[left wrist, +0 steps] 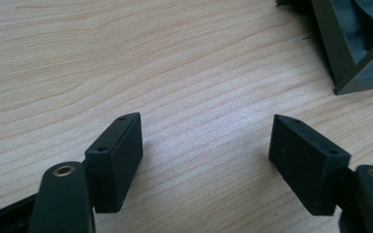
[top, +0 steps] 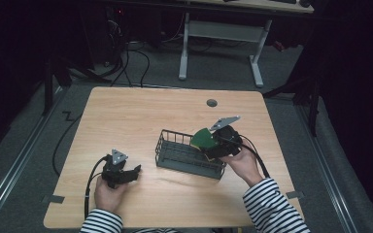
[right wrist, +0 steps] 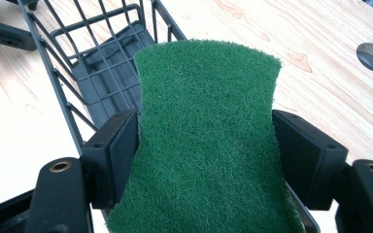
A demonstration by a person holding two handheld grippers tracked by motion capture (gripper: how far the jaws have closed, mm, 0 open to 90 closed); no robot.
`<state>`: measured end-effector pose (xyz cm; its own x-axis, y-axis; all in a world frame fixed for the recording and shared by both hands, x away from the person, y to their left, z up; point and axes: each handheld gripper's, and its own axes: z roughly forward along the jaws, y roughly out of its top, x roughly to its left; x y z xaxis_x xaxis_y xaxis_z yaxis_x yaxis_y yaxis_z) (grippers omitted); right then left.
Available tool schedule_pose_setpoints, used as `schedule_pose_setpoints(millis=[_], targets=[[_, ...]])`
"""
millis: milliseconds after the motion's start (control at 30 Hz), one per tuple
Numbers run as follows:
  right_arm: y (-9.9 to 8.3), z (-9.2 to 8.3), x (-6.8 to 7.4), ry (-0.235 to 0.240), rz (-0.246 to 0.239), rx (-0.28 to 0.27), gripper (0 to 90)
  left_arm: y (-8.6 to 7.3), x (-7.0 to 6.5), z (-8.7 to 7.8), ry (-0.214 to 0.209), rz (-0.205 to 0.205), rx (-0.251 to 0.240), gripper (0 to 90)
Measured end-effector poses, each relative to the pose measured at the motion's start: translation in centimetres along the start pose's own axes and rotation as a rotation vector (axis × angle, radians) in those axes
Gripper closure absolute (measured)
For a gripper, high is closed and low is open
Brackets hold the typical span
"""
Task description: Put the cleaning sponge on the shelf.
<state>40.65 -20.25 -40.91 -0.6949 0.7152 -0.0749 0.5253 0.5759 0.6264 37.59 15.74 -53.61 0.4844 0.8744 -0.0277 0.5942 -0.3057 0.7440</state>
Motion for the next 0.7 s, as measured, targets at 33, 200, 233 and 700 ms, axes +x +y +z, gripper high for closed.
schedule_pose_setpoints(millis=[33,200,233,700], targets=[[0.0,0.0,0.0,0.000,-0.002,-0.001,28.1,0.0,0.0,0.0,0.000,0.000,0.000,28.7],[-0.1,0.1,0.0,-0.003,-0.009,0.008,28.4,0.0,0.0,0.0,0.000,0.001,0.002,28.8],[-0.1,0.1,0.1,-0.007,-0.014,0.011,28.5,0.0,0.0,0.0,0.000,0.000,0.000,28.8],[-0.3,1.1,0.8,-0.053,-0.065,0.059,27.3,0.0,0.0,0.0,0.000,0.000,0.000,28.7]])
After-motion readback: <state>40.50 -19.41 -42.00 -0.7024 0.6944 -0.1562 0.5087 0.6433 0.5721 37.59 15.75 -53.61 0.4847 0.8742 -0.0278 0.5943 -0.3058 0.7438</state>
